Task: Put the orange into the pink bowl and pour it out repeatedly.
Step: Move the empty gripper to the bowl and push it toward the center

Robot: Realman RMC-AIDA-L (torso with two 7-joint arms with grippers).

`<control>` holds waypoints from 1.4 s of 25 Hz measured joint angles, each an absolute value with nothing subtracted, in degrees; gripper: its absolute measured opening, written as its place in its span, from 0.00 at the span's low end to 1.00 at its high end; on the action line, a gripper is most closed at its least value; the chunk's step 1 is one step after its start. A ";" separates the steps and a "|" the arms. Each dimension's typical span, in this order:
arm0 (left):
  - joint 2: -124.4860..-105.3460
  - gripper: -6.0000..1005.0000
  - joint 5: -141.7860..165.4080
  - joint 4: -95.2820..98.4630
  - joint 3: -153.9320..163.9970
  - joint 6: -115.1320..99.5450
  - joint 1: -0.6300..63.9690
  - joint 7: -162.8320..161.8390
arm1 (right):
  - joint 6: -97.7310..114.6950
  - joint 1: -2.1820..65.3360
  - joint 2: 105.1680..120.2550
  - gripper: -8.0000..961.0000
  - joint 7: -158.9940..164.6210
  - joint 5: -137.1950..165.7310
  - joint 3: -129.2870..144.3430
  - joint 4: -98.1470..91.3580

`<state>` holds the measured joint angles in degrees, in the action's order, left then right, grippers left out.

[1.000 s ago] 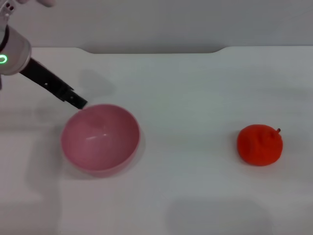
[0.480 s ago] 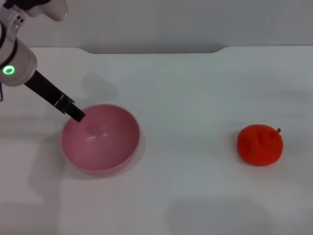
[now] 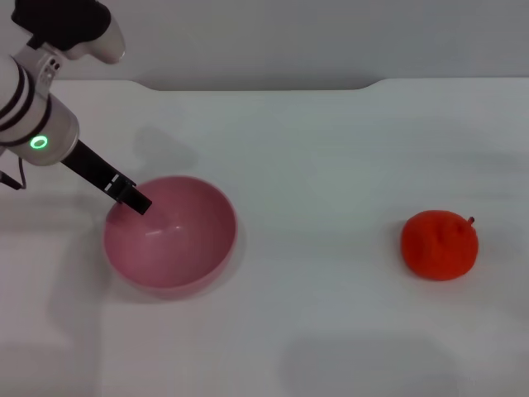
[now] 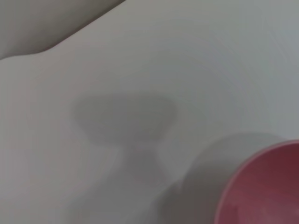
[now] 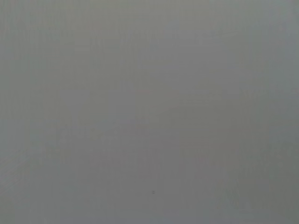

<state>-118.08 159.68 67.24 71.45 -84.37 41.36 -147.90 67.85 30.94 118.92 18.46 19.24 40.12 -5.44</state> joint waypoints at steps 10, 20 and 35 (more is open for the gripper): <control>-118.13 0.80 159.00 62.09 74.29 -77.96 41.31 -149.48 | 67.85 31.19 118.80 0.66 18.45 19.24 40.34 -5.74; -118.04 0.76 159.27 61.03 75.83 -76.09 41.25 -151.22 | 67.85 31.76 118.44 0.66 18.02 19.24 40.18 -5.88; -117.85 0.39 159.60 61.08 77.39 -76.80 41.81 -151.02 | 67.93 30.97 118.38 0.66 18.02 19.10 39.72 -6.47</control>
<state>-117.85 159.60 61.08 77.39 -76.80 41.81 -151.02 67.93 30.97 118.38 18.02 19.10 39.72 -6.47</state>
